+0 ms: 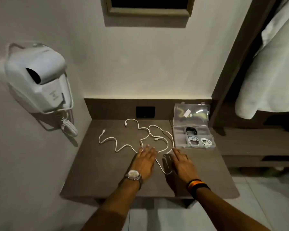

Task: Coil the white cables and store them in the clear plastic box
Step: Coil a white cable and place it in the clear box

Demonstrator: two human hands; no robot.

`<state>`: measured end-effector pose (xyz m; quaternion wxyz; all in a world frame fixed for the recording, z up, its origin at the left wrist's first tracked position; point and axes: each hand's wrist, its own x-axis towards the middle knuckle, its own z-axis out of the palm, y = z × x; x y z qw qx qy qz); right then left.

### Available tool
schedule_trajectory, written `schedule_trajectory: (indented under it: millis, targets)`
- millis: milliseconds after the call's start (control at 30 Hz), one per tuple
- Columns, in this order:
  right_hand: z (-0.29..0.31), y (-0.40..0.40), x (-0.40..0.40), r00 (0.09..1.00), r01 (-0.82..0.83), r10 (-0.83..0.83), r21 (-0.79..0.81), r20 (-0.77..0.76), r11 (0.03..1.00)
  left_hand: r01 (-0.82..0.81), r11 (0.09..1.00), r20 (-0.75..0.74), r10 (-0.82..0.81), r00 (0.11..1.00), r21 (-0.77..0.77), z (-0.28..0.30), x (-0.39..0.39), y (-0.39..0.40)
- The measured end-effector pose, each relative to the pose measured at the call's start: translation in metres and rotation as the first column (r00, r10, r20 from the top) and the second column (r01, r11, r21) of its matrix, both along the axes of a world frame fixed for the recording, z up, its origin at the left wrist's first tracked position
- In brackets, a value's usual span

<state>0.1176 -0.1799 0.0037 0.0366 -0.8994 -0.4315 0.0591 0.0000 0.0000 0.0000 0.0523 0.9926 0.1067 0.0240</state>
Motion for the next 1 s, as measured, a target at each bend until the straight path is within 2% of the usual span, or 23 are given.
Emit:
schedule_trajectory:
  millis: [67,133,300,367,433,467,533,567,633,733,800,900,933,1000]
  targets:
    - [-0.014,-0.007,-0.007,0.998,-0.054,0.053,-0.015,-0.021,0.998,0.083,0.996,-0.053,-0.084,0.995,-0.021,-0.019,0.005,-0.008]
    - [-0.034,-0.016,-0.019,0.996,-0.089,0.089,-0.016,0.021,0.996,0.162,0.987,-0.077,-0.162,0.984,-0.014,-0.045,0.005,-0.020]
    - [-0.053,-0.034,-0.019,0.998,-0.027,0.032,-0.077,0.059,0.997,0.238,0.971,-0.081,-0.234,0.969,0.039,-0.080,0.003,-0.041]
    - [-0.047,-0.039,-0.015,0.998,-0.042,0.043,-0.010,0.053,0.999,0.225,0.972,-0.067,-0.221,0.973,0.063,-0.077,0.001,-0.045]
    - [-0.032,-0.038,-0.009,0.999,-0.035,0.033,0.125,0.016,0.992,0.196,0.980,-0.024,-0.195,0.981,0.038,-0.060,0.004,-0.044]
    - [-0.022,-0.037,-0.005,1.000,0.004,0.001,0.218,-0.024,0.976,0.163,0.986,0.028,-0.163,0.986,-0.022,-0.048,0.005,-0.041]
    - [0.008,-0.032,0.001,0.980,0.156,-0.091,0.393,-0.180,0.906,0.048,0.953,0.159,0.001,0.987,-0.301,-0.019,0.003,-0.033]
    - [0.023,-0.029,0.005,0.950,0.248,-0.125,0.454,-0.285,0.856,-0.013,0.884,0.176,0.107,0.978,-0.468,-0.006,0.002,-0.027]
    - [0.055,-0.022,0.013,0.874,0.422,-0.154,0.563,-0.461,0.710,-0.081,0.682,0.136,0.259,0.956,-0.727,0.020,-0.003,-0.015]
    - [0.094,-0.017,0.035,0.756,0.617,-0.117,0.640,-0.645,0.457,-0.085,0.340,0.075,0.432,0.899,-0.937,0.058,-0.002,0.008]
    - [0.107,-0.017,0.052,0.707,0.670,-0.065,0.637,-0.705,0.382,-0.041,0.133,0.029,0.483,0.875,-0.990,0.082,-0.003,0.024]
    - [0.109,-0.016,0.067,0.691,0.695,-0.070,0.635,-0.719,0.338,0.102,-0.190,0.007,0.445,0.896,-0.976,0.115,-0.016,0.044]
    - [0.109,-0.015,0.069,0.686,0.702,-0.073,0.633,-0.724,0.327,0.151,-0.280,0.019,0.425,0.905,-0.948,0.126,-0.021,0.049]
    - [0.109,-0.014,0.067,0.679,0.709,-0.075,0.626,-0.730,0.326,0.251,-0.383,0.071,0.428,0.901,-0.889,0.148,-0.034,0.056]
